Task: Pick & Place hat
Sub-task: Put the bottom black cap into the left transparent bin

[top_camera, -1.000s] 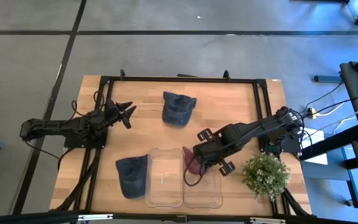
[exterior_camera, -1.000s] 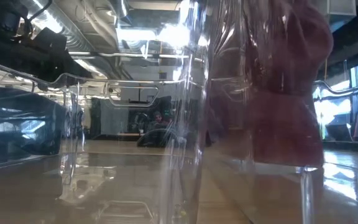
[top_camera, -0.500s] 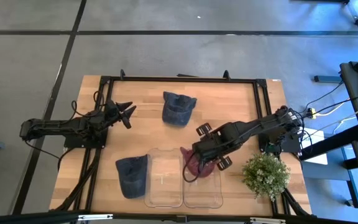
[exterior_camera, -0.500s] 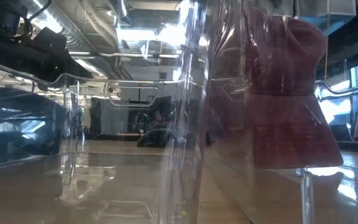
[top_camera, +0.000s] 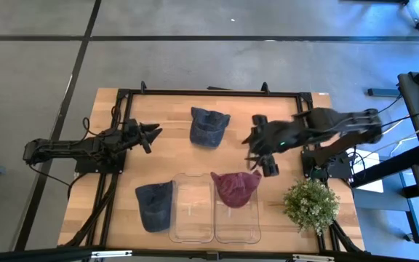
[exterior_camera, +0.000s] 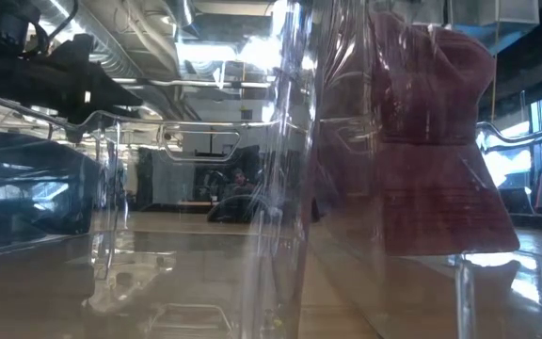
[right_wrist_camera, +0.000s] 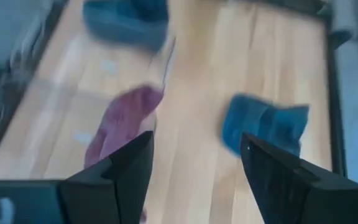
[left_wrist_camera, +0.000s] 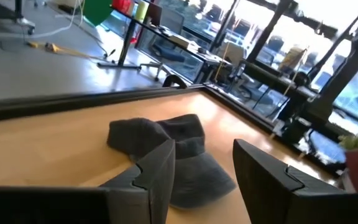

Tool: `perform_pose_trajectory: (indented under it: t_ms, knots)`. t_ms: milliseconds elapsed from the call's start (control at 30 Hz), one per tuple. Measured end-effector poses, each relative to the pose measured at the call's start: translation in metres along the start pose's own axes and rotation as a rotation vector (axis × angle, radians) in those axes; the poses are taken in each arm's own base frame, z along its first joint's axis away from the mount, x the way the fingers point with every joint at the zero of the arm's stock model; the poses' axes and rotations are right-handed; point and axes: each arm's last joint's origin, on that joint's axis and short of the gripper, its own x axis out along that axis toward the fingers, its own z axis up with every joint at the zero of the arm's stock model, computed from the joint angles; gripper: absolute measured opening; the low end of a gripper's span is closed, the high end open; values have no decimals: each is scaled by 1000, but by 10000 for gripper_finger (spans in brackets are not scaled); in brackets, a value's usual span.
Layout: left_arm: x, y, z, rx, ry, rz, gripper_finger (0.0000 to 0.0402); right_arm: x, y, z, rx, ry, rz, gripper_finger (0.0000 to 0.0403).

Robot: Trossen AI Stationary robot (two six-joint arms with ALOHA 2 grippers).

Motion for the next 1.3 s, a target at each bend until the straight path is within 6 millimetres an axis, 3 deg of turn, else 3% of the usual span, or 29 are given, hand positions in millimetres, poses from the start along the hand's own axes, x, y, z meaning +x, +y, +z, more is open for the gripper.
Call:
perform_pose_trajectory:
  t_ms: [400, 533, 700, 933, 1133, 1300]
  knots:
    - [0, 0, 0, 13, -1, 3, 163, -4, -13, -76, 141, -524, -99, 237]
    - [0, -1, 0, 7, 16, -29, 191, 6, -15, -108, 195, -599, -127, 237]
    - [0, -1, -1, -6, 27, -48, 248, 17, -18, -134, 283, -693, -191, 237]
    - [0, -3, -2, -89, 79, -117, 278, 26, -28, -142, 301, -751, -359, 237]
    - [-3, -18, 7, -114, 189, -344, 273, 27, -37, -145, 323, -739, -405, 237]
    - [-3, -35, 19, 0, 351, -368, 253, 28, -43, -148, 335, -712, -433, 237]
